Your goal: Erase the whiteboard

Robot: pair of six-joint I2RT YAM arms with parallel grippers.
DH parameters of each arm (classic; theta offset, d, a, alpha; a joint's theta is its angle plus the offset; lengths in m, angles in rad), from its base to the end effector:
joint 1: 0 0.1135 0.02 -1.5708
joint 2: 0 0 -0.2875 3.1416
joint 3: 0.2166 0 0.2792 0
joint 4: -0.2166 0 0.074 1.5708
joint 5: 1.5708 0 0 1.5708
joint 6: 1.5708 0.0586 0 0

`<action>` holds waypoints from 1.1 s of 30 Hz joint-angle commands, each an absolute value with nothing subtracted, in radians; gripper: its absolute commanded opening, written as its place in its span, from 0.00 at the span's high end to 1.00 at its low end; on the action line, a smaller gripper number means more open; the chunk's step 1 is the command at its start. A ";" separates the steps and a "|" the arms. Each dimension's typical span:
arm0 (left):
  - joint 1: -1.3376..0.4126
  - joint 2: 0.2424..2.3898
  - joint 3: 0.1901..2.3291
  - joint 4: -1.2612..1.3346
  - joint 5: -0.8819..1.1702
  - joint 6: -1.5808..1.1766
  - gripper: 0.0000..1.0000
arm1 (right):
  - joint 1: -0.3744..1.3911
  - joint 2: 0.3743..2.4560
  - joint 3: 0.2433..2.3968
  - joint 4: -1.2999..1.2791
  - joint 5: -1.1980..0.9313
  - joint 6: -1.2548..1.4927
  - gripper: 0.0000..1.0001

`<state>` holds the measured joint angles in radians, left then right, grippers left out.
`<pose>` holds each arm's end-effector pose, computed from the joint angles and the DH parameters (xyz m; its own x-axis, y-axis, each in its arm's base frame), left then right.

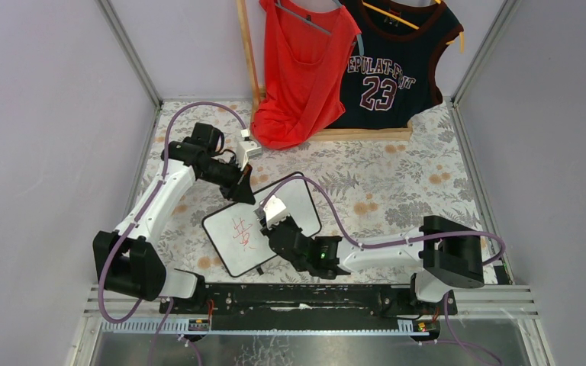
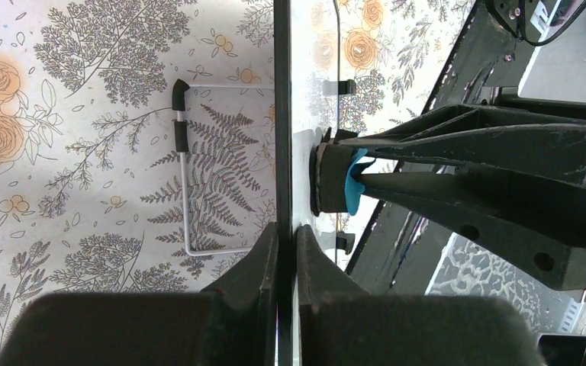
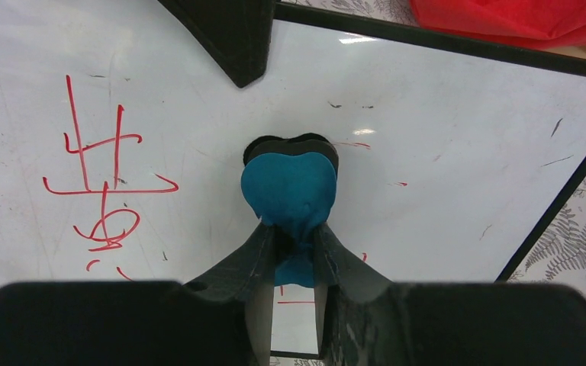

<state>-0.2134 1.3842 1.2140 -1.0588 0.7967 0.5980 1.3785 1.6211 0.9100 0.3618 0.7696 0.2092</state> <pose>0.2688 -0.1011 0.3006 -0.5458 0.5210 -0.6563 0.8343 0.4104 -0.3681 0.1144 0.3743 0.2284 -0.1844 -0.1668 -0.9686 -0.5538 0.8318 -0.0378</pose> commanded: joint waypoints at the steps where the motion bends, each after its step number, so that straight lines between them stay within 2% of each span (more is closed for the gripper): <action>1: -0.247 1.396 1.149 -1.122 0.735 0.672 1.00 | 1.347 1.652 0.971 0.398 0.766 0.182 1.00; 18: -0.249 1.394 1.137 -1.129 0.738 0.680 1.00 | 1.191 1.431 0.798 0.376 0.810 0.148 1.00; 26: -0.248 1.400 1.137 -1.128 0.738 0.678 1.00 | 1.211 1.489 0.841 0.400 0.677 0.188 1.00; 33: -0.250 1.405 1.136 -1.129 0.739 0.678 1.00 | 1.306 1.590 0.990 0.380 0.634 0.165 1.00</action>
<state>-0.2134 1.3769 1.1980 -1.0340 0.8070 0.5980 1.2469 1.5139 0.8715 0.3336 0.7410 0.1612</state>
